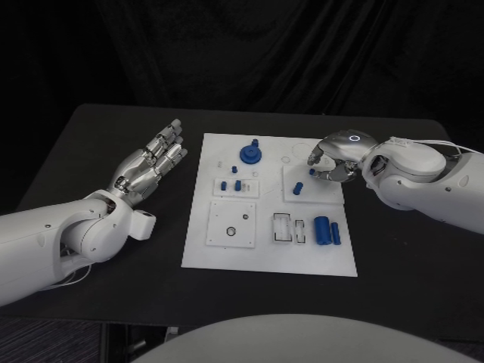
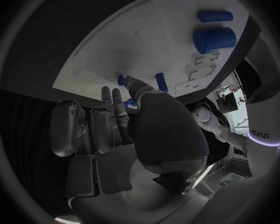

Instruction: Assemble the parts on the task board

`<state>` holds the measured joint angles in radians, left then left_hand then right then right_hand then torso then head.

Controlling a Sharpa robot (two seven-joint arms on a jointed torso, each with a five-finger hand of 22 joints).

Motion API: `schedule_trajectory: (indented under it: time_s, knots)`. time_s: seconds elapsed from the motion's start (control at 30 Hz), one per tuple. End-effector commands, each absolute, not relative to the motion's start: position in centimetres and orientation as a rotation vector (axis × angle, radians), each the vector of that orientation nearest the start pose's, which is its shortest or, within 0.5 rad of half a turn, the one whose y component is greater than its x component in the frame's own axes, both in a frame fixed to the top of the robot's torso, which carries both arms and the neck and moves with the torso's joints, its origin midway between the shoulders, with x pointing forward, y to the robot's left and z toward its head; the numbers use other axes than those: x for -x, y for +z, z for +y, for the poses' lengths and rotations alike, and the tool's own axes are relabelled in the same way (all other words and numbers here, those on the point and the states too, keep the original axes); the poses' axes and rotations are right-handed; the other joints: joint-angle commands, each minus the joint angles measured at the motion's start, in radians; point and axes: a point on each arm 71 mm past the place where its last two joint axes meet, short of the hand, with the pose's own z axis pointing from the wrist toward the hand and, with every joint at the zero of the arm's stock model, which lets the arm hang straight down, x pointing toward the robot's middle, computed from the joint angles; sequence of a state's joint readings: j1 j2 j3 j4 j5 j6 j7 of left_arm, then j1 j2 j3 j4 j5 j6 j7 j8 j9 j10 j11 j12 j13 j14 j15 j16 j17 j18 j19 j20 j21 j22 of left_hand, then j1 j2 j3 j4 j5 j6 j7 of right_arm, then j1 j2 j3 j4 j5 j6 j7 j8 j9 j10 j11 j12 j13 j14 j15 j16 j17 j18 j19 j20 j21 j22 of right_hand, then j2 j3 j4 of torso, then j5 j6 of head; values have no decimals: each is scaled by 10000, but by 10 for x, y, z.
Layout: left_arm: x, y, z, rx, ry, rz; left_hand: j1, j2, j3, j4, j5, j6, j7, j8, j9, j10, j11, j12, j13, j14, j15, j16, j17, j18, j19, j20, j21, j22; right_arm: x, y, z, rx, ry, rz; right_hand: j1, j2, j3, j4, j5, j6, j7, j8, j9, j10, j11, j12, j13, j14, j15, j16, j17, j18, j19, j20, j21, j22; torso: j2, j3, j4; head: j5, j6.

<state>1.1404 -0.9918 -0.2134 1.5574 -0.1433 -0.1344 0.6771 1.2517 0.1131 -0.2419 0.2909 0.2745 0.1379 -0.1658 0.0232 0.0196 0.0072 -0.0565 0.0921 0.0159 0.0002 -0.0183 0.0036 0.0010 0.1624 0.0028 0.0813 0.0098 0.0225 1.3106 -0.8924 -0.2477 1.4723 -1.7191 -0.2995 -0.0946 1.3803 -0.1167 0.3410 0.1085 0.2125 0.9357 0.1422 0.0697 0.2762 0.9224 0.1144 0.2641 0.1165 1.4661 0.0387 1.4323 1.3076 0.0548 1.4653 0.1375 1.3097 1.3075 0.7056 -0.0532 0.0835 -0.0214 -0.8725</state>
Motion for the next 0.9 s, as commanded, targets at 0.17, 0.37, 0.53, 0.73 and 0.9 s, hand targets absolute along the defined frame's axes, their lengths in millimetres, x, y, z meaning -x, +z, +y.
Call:
schedule_trajectory:
  time_s: [0.17, 0.37, 0.53, 0.73, 0.9]
  knots:
    - [-432, -229, 264, 8116, -17520, 12882, 140, 23, 11, 12, 114, 10, 104, -33, 8, 0, 123, 55, 13, -2, -151, -36, -10, -199, -9, -454, -65, -54, -482, -211, -237, 4965, 3892, 16682, 148, -41, 168, -78, 117, 65, 102, 15, -78, 364, -27, -75, -72, 400, -106, -32, -13, 47, 23, -60, -27, 1842, -1, -12, -3, 49, -2]
    - [-433, -229, 265, 8139, -17525, 12936, 220, 87, 6, 6, 233, 16, 290, -32, 9, -6, 344, 56, 12, -2, 40, -36, -10, -320, -6, -354, -63, -49, -484, -212, -236, 4953, 3887, 16646, 190, -41, 388, -138, 353, 166, 161, 46, -118, 623, -60, -114, -130, 395, -146, -42, -30, 49, 15, -92, -44, 1839, -2, -6, -11, 92, -2]
    - [-433, -230, 264, 8175, -17509, 13005, 466, 185, -13, -8, 323, 179, 603, -8, 28, -5, 496, 93, 16, -2, 296, -36, -10, -198, 22, 291, -34, 67, -486, -213, -235, 4963, 3862, 16647, 360, 53, 818, -350, 678, 551, 90, 225, -45, 1151, -187, -79, -141, 399, -244, -41, -23, 50, 16, -181, -39, 1844, 15, 4, -4, 87, -2]
    - [-433, -230, 264, 8165, -17532, 12990, 583, 241, -75, -12, 372, 245, 630, 1, 37, 6, 579, 175, 29, -2, 466, -36, -10, -155, 59, 1115, -5, 173, -487, -214, -233, 5002, 3872, 16659, 431, 103, 1027, -552, 702, 784, 36, 339, 42, 1565, -289, -13, -93, 405, -331, -41, -17, 50, 16, -264, -37, 1846, 22, -13, -13, 107, -2]
    - [-433, -230, 264, 8162, -17526, 12990, 628, 280, -98, -8, 400, 258, 644, 1, 37, 16, 637, 200, 31, -2, 458, -36, -10, -55, 48, 901, -18, 125, -489, -215, -232, 5001, 3854, 16654, 376, 101, 1049, -585, 665, 856, 26, 373, 79, 1698, -317, -4, -73, 406, -353, -44, -19, 47, 21, -290, -26, 1849, 20, -18, -5, 112, -2]
